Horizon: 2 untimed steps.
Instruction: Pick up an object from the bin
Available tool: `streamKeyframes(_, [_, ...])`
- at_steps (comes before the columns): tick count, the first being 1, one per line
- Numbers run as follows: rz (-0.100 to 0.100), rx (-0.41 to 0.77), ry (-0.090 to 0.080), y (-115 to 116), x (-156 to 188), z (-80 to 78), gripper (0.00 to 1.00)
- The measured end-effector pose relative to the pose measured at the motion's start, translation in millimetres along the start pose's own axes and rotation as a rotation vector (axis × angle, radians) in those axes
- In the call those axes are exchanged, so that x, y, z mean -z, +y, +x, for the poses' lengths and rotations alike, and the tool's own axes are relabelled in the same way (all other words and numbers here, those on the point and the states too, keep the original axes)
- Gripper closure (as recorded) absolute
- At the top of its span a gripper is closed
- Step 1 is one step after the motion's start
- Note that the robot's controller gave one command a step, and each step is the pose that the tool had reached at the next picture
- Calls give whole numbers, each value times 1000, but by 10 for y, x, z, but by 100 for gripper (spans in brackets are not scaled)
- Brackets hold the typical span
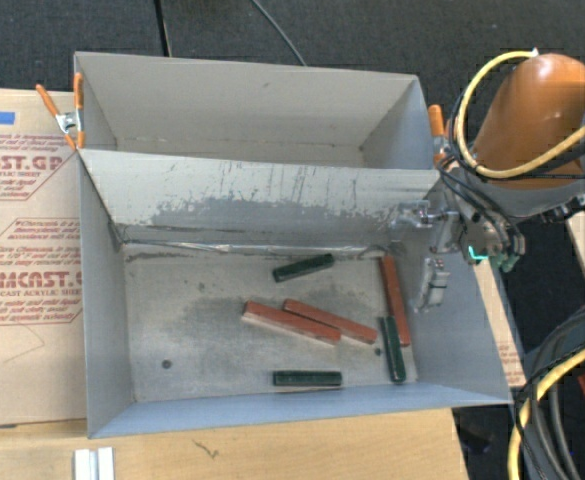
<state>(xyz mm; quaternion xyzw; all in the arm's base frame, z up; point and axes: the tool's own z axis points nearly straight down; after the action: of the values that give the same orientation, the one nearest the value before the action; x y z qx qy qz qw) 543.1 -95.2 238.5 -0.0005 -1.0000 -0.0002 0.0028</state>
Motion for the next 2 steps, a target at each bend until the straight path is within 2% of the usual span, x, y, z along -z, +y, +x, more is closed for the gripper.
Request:
streamKeyframes(1, [1,1,-8,4,44,-16,0])
streamKeyframes(2, [3,34,-17,63,-345,-58,0])
